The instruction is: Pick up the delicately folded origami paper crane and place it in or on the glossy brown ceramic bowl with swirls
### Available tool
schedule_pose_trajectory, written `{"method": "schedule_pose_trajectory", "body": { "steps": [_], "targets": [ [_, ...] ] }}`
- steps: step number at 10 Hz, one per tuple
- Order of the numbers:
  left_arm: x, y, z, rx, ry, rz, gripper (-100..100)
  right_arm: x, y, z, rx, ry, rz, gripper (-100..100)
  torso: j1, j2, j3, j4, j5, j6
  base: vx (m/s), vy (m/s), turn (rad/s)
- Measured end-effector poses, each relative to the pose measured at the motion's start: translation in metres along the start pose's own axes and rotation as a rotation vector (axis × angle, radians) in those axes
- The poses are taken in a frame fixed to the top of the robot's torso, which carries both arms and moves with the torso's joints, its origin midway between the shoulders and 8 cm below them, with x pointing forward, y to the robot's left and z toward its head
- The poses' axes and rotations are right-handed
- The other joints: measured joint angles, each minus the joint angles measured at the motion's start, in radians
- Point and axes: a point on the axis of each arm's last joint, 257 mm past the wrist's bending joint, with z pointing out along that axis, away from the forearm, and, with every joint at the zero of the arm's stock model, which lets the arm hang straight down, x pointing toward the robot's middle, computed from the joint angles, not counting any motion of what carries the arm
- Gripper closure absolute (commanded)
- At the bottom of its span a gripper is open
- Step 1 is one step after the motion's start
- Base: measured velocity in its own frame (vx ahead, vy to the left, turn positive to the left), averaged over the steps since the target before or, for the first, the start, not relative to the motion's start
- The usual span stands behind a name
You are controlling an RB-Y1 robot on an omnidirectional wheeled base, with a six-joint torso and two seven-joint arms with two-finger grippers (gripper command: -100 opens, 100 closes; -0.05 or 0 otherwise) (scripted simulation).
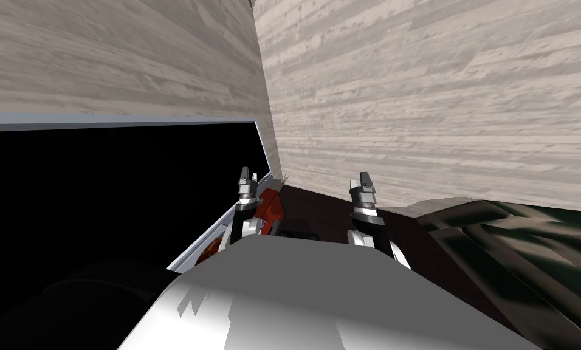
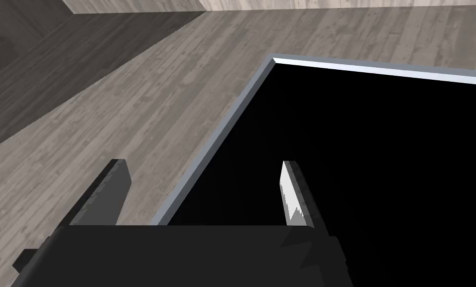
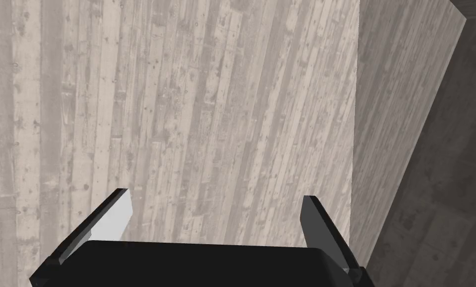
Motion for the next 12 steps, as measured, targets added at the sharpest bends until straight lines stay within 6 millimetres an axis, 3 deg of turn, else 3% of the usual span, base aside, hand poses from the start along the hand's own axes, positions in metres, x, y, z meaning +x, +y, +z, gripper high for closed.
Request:
{"method": "schedule_pose_trajectory", "body": {
  "steps": [5, 12],
  "targets": [
    [0.012, 0.029, 0.008, -0.041, 0.089, -0.022, -100, 0.000, 0.000, 0.000, 0.000, 0.000, 0.000, 0, 0.004, 0.009, 0.005, 0.002, 0.001, 0.000, -0.121, 0.039, -0.039],
    [0.013, 0.103, 0.028, -0.161, 0.117, -0.146, -100, 0.000, 0.000, 0.000, 0.000, 0.000, 0.000, 0, 0.002, 0.010, 0.006, 0.002, 0.001, 0.000, -0.196, 0.022, -0.062]
  ]
}}
